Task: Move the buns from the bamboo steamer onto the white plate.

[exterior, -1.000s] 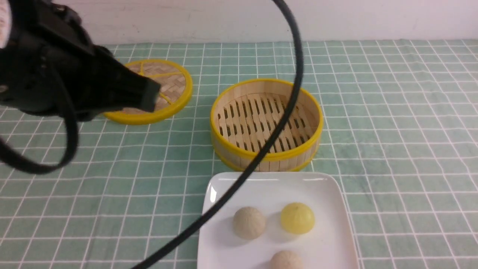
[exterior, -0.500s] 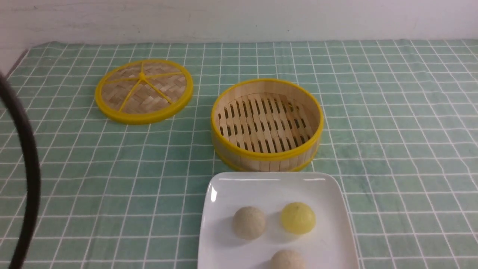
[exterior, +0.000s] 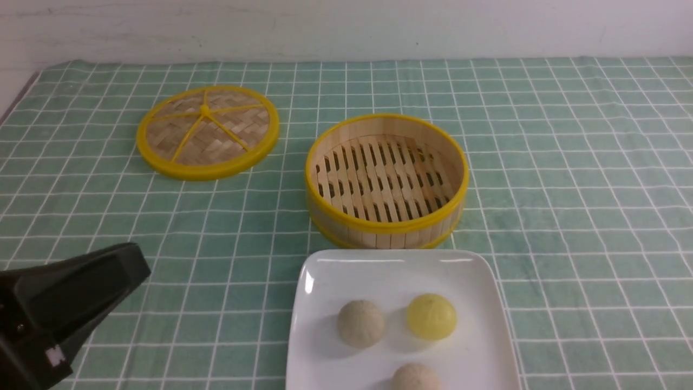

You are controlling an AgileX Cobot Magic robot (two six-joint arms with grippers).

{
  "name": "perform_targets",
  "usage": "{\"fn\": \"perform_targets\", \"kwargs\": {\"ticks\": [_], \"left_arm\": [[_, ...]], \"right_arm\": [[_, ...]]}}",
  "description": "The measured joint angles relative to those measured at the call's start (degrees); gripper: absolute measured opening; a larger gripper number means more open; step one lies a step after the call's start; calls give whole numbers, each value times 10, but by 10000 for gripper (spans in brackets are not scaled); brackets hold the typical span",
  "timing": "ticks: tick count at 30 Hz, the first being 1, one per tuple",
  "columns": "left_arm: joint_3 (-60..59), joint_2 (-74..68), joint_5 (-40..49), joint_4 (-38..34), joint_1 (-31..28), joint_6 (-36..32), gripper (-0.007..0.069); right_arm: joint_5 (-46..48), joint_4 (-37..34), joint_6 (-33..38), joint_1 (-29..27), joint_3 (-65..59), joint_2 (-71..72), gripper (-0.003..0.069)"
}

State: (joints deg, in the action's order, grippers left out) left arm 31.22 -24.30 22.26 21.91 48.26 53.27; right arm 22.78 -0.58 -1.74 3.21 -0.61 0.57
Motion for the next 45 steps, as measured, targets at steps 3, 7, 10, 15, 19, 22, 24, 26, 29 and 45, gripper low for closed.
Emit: {"fn": "perform_targets", "kwargs": {"ticks": [3,7,10,15,19,22,24,26,29,45], "left_arm": [[-4,0,-12,2,0,1,17],[-7,0,-10,14,0,1,21],[-8,0,-6,28,0,1,22],[-8,0,-5,32,0,1,22],[-10,0,-5,32,0,2,22],[-23,1,-13,22,0,2,22],[-43,1,-18,0,0,2,22],[-65,2,-24,-23,0,-3,24],[-109,4,-59,-63,0,-33,26],[-232,16,-157,-128,-268,-377,38]], "right_arm": [[0,1,0,0,0,0,112],[0,1,0,0,0,0,116],[0,1,0,0,0,0,120],[0,1,0,0,0,0,127],[0,1,0,0,0,0,131],[0,1,0,0,0,0,133],[0,1,0,0,0,0,135],[0,1,0,0,0,0,136],[0,1,0,0,0,0,140],[0,1,0,0,0,0,146]]}}
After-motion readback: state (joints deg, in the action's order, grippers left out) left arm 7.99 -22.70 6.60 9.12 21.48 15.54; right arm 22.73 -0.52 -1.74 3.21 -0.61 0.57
